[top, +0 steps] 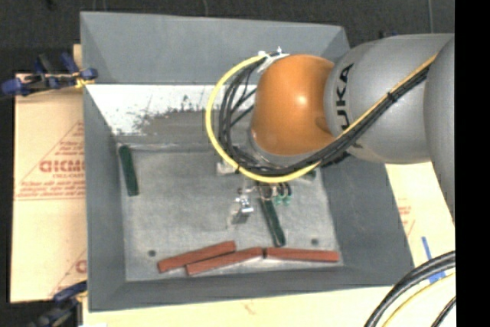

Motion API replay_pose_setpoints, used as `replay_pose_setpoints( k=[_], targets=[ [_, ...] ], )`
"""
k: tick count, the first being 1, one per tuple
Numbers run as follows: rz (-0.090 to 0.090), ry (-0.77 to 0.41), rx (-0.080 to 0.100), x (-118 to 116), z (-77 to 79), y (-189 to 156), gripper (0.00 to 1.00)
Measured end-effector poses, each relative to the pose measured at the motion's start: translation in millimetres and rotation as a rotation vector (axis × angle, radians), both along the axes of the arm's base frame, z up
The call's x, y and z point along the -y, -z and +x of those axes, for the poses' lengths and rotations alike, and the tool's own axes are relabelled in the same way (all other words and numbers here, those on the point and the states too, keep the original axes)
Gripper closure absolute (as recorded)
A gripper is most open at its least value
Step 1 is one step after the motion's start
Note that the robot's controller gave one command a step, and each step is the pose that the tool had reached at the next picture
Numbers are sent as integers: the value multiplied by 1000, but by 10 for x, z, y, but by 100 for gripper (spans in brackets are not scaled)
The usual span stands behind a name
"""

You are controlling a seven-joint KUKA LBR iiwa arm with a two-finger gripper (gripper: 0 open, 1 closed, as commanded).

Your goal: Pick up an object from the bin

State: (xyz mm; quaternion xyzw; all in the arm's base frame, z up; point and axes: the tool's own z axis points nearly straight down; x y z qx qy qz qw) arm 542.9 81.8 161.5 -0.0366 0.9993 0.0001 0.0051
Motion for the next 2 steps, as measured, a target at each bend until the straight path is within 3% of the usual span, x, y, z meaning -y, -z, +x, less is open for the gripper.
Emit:
replay_pose_setpoints(
  k=[1,2],
  targets=[
    [1,-42,-4,125,-393,652,0],
    [-2,-47,-12,42,-372,836,100]
  ],
)
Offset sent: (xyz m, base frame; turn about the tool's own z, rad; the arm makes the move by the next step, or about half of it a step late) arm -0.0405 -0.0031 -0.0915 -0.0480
